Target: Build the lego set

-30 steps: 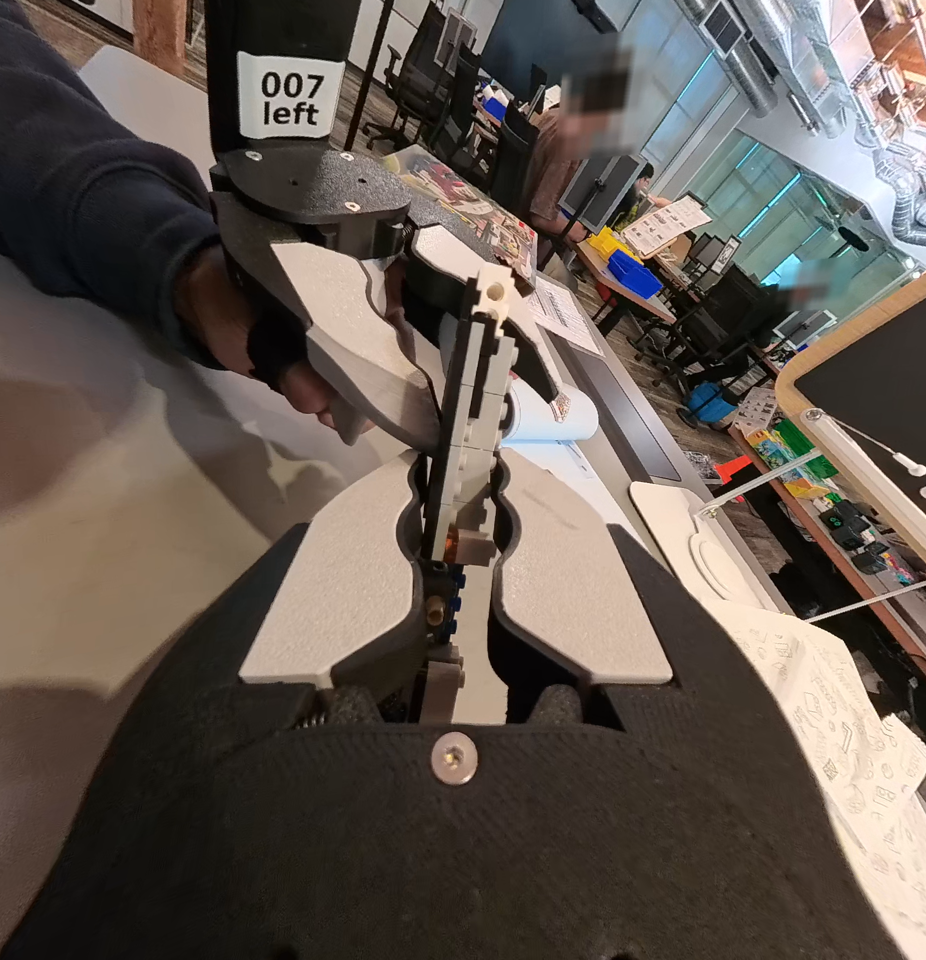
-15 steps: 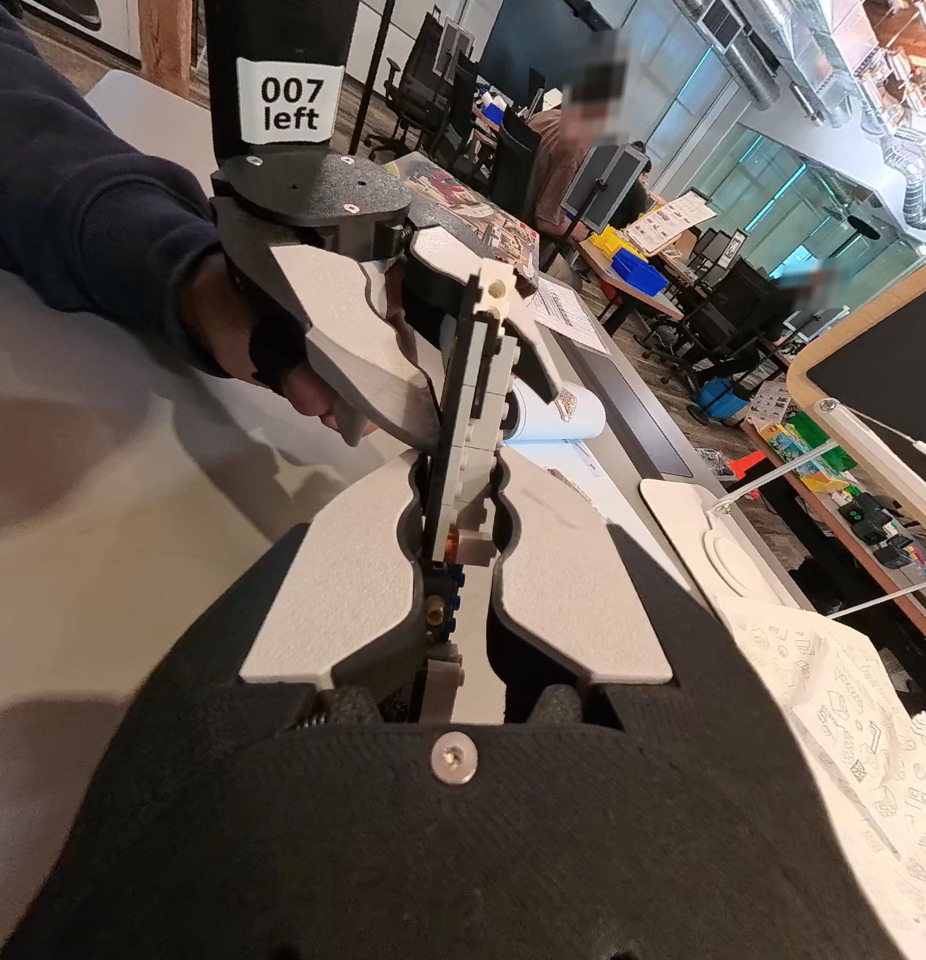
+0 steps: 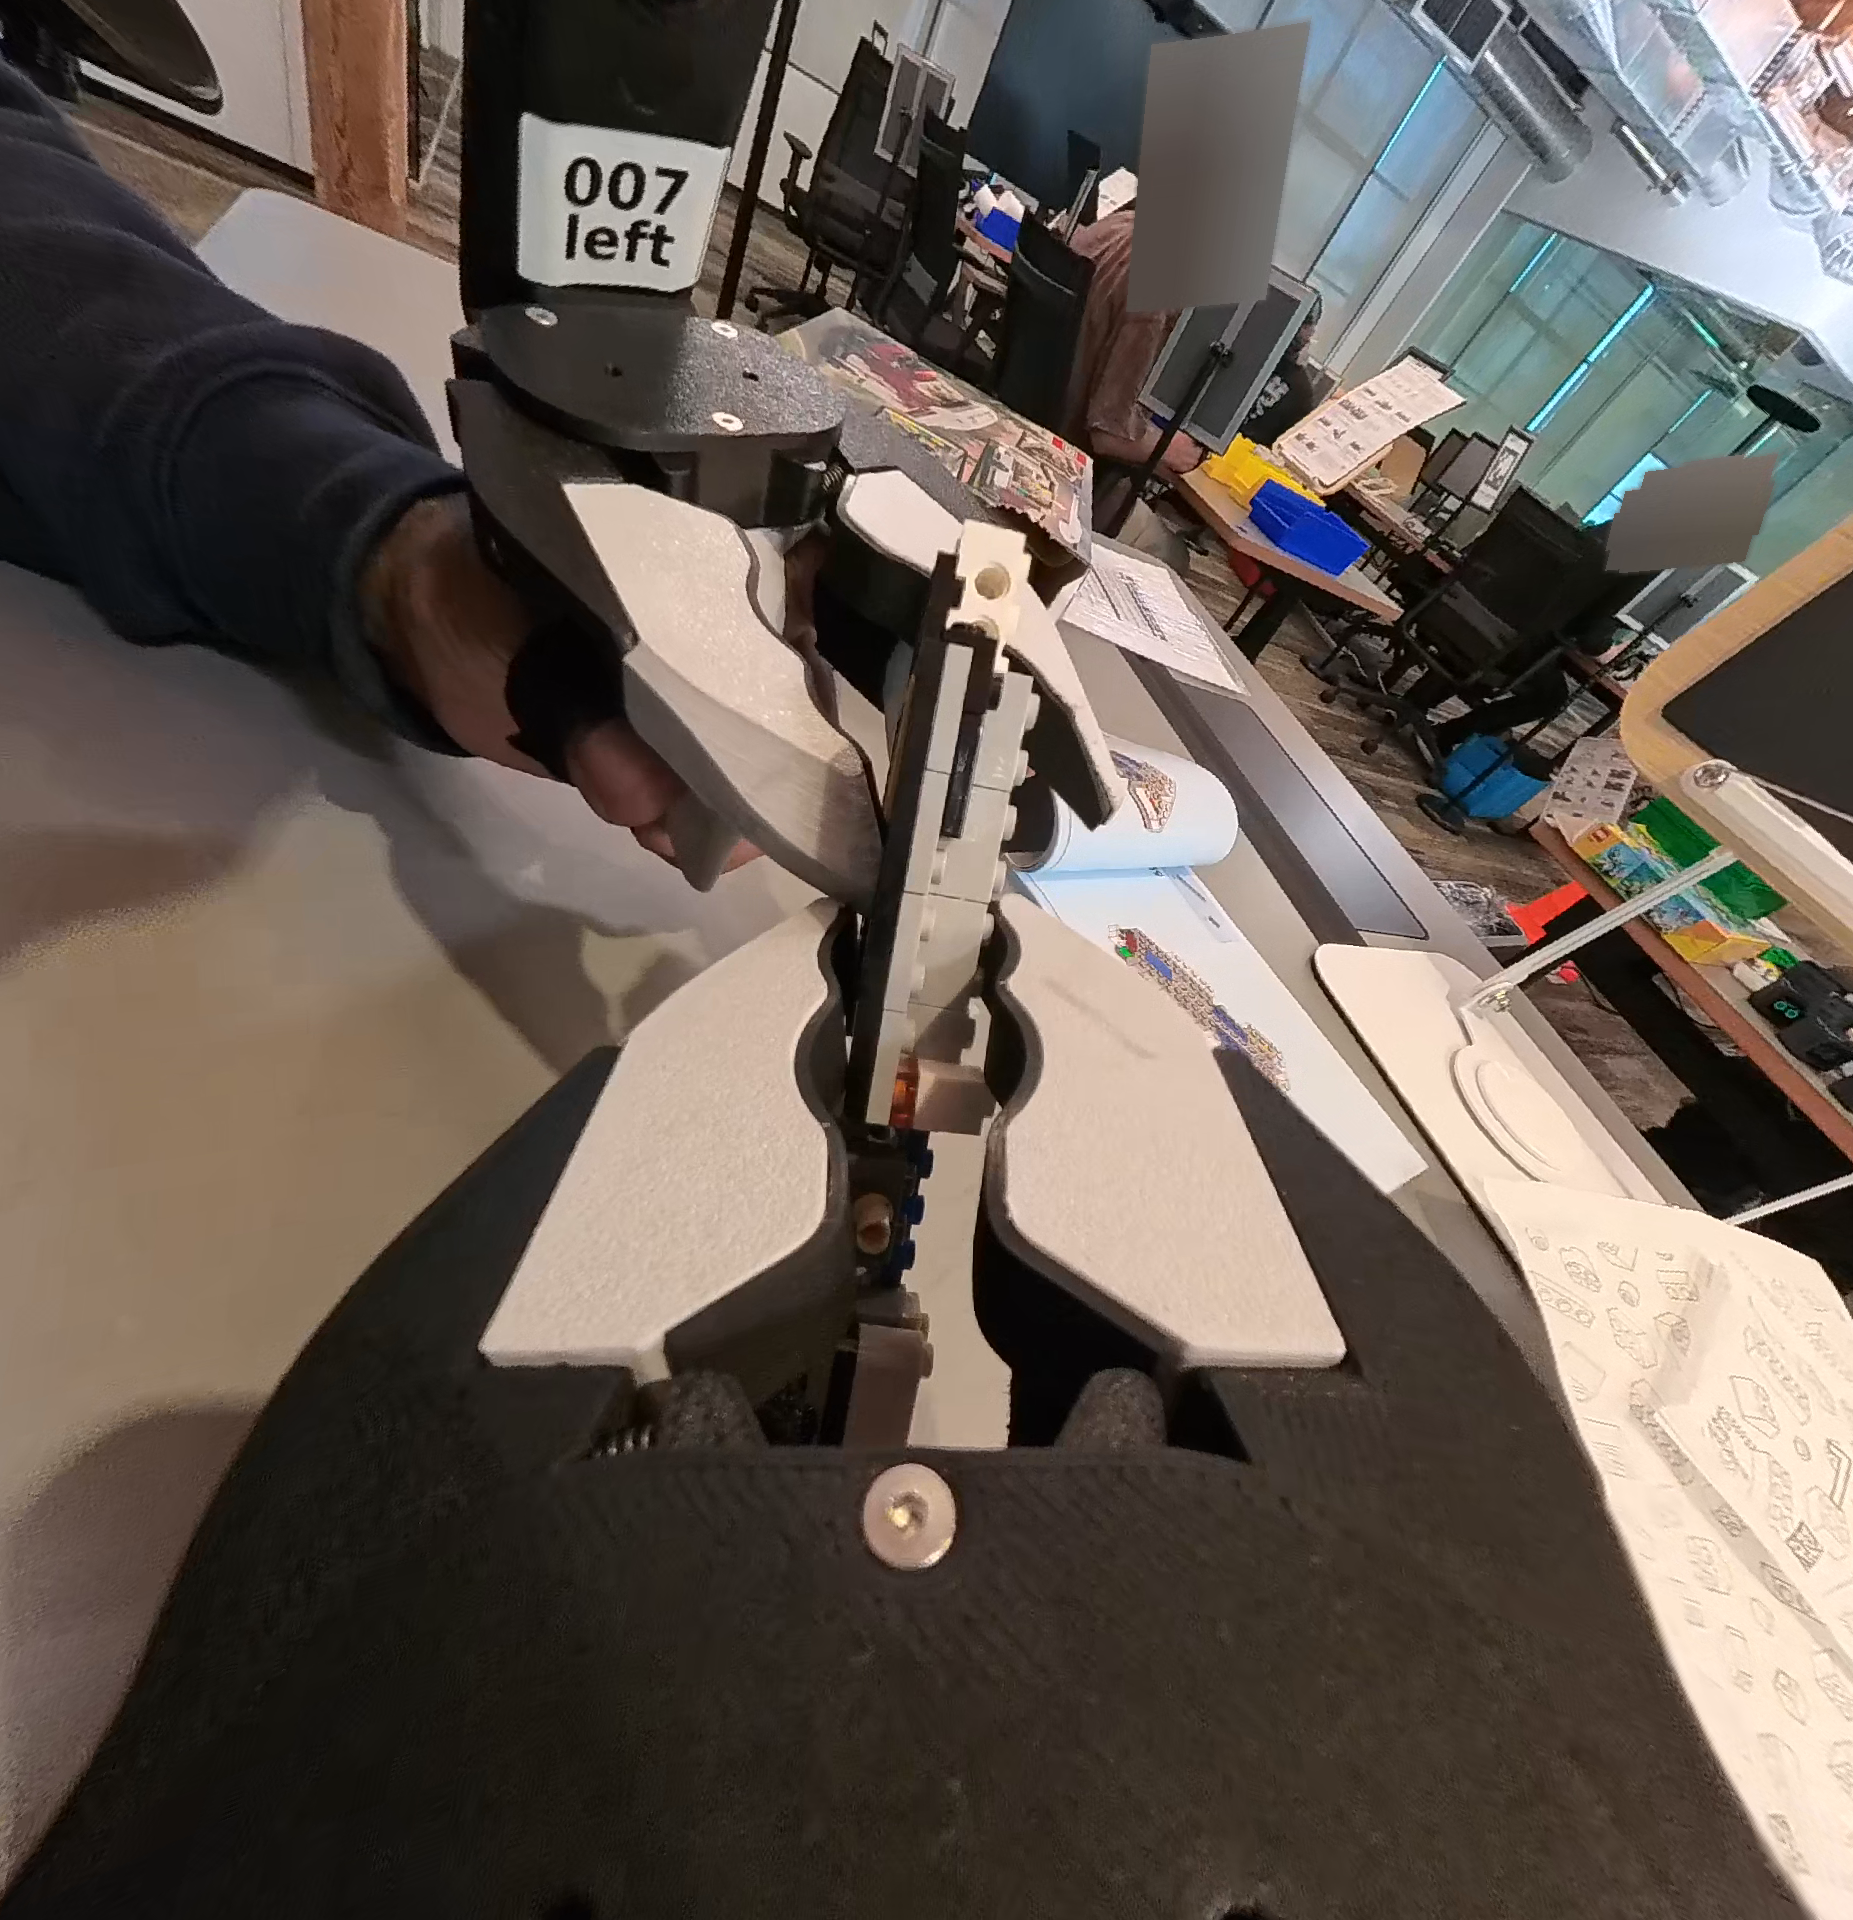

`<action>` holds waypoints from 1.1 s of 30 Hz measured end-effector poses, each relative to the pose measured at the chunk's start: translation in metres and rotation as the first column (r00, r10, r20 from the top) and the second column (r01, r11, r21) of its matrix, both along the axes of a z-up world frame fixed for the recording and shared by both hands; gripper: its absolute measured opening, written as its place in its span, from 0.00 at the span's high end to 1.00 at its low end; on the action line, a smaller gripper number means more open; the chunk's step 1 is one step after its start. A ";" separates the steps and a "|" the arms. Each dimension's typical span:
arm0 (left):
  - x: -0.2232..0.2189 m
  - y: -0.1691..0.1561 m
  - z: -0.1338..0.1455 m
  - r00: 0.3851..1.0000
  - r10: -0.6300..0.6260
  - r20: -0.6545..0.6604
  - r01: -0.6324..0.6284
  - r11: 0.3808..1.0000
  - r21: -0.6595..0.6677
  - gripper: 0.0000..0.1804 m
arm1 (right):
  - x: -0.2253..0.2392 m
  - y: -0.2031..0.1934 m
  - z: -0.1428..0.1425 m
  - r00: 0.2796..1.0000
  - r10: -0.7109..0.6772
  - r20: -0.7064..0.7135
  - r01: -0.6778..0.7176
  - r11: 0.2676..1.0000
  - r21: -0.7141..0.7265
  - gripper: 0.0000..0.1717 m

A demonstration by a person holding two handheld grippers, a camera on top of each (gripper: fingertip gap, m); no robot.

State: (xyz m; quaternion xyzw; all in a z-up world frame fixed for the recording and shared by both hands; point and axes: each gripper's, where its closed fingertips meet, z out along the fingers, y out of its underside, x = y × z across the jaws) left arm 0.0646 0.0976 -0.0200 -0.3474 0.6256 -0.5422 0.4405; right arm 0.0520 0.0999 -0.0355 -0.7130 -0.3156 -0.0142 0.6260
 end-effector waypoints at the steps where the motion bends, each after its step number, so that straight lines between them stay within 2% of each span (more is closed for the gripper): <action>1: 0.000 0.000 0.000 1.000 -0.001 -0.002 0.001 1.000 -0.003 0.73 | 0.000 0.000 0.000 1.000 0.002 -0.011 -0.002 1.000 -0.002 0.87; 16: -0.003 -0.001 0.003 1.000 -0.001 -0.001 0.001 1.000 0.031 0.74 | -0.003 0.000 0.001 0.999 0.029 -0.036 -0.029 1.000 0.003 0.87; 23: -0.013 -0.015 0.011 0.990 -0.027 0.136 -0.013 0.958 0.287 0.81 | -0.008 -0.004 0.006 0.995 0.101 0.018 -0.102 0.994 0.047 0.87; 30: -0.024 -0.026 0.011 0.967 -0.081 0.244 -0.060 0.852 0.520 0.85 | -0.009 -0.009 0.000 0.984 0.124 0.130 -0.133 0.989 0.064 0.84; 33: -0.030 -0.030 0.012 0.948 -0.120 0.295 -0.095 0.778 0.621 0.85 | -0.006 -0.012 -0.003 0.968 0.120 0.218 -0.141 0.987 0.080 0.83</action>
